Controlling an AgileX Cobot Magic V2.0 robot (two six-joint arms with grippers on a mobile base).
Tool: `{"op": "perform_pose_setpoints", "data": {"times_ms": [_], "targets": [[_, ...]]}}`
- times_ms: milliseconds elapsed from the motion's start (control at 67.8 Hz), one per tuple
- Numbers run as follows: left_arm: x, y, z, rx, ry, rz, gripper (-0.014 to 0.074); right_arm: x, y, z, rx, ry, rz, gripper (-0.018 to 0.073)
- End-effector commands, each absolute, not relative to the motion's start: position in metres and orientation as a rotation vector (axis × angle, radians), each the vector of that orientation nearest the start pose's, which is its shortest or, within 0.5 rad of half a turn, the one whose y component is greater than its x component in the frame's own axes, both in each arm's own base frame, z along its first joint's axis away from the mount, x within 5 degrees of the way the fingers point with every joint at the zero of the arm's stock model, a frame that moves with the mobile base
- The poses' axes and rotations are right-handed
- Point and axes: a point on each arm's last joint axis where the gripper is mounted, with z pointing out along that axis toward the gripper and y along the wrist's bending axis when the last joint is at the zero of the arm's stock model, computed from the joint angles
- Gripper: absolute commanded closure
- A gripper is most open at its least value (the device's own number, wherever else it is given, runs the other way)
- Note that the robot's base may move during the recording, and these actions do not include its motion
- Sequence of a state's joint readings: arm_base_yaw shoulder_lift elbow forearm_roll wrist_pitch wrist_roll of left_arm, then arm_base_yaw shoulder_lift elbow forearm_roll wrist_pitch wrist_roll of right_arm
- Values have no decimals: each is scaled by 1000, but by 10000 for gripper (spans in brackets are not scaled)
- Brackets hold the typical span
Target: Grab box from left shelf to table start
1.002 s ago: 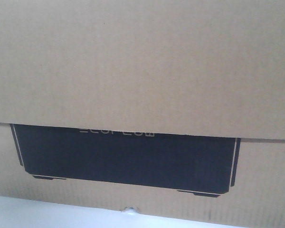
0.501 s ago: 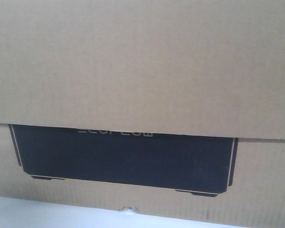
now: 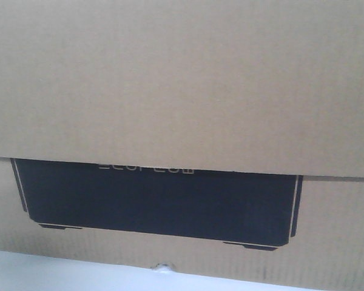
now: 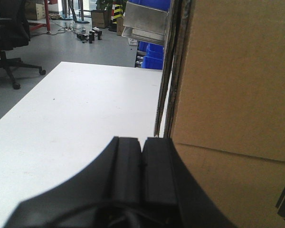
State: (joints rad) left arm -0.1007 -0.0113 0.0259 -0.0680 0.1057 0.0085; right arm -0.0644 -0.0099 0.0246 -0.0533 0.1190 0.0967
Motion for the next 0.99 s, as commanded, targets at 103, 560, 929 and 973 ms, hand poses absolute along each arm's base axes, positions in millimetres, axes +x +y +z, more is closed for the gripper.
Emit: {"op": "perform_pose_setpoints", "data": {"times_ms": [103,560,929,973], "targets": [[55,-6,204,27,1499,-131,696,56,-4,204,104,1480,-8,506],[55,-6,204,27,1499,-131,696,56,-4,204,104,1481,-8,506],[55,-6,204,27,1499,-131,696,56,-4,204,104,1481,-8,506],[55,-6,204,27,1499,-131,696,56,-4,204,104,1481,-8,506]]}}
